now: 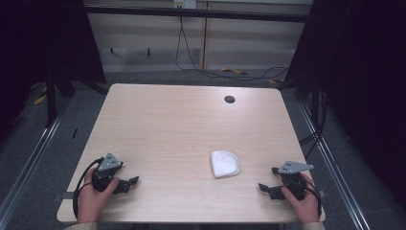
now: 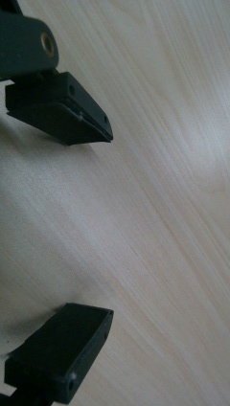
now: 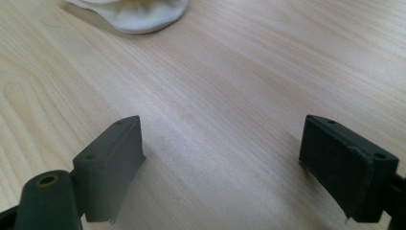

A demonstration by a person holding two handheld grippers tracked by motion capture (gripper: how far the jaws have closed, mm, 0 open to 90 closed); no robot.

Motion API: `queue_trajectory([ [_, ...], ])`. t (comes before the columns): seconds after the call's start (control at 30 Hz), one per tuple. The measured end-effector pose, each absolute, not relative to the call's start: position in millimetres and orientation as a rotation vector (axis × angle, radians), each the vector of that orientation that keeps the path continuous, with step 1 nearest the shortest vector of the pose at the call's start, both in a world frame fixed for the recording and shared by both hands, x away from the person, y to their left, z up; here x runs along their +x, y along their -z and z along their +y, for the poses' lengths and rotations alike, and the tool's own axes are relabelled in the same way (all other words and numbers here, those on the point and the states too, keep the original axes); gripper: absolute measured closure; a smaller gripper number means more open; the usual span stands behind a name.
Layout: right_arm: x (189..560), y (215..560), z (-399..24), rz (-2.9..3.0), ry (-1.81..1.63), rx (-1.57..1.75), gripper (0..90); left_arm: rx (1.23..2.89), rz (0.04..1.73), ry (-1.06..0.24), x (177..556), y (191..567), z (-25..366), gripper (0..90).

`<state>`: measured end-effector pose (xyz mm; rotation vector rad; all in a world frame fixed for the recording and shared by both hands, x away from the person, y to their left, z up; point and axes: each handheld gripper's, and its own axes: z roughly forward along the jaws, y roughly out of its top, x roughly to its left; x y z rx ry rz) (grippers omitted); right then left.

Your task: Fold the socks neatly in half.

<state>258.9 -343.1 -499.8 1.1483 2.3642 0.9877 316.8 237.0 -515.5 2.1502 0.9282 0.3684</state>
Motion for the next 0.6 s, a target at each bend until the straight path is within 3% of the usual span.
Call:
queue_trajectory([
  [0.2, 258.9, 499.8, -343.0, 2.364, -0.988, 1.148, 14.3, 2.157, 0.946, -0.361, 318.6, 516.0, 236.6, 9.5],
  [0.33, 258.8, 499.9, -343.0, 2.364, -0.988, 1.149, 14.3, 2.167, 0.983, -0.36, 320.0, 517.1, 235.3, 0.0],
  [0.6, 258.8, 499.8, -343.0, 2.364, -0.987, 1.148, 14.3, 2.167, 0.983, -0.361, 320.0, 517.0, 235.3, 0.0],
])
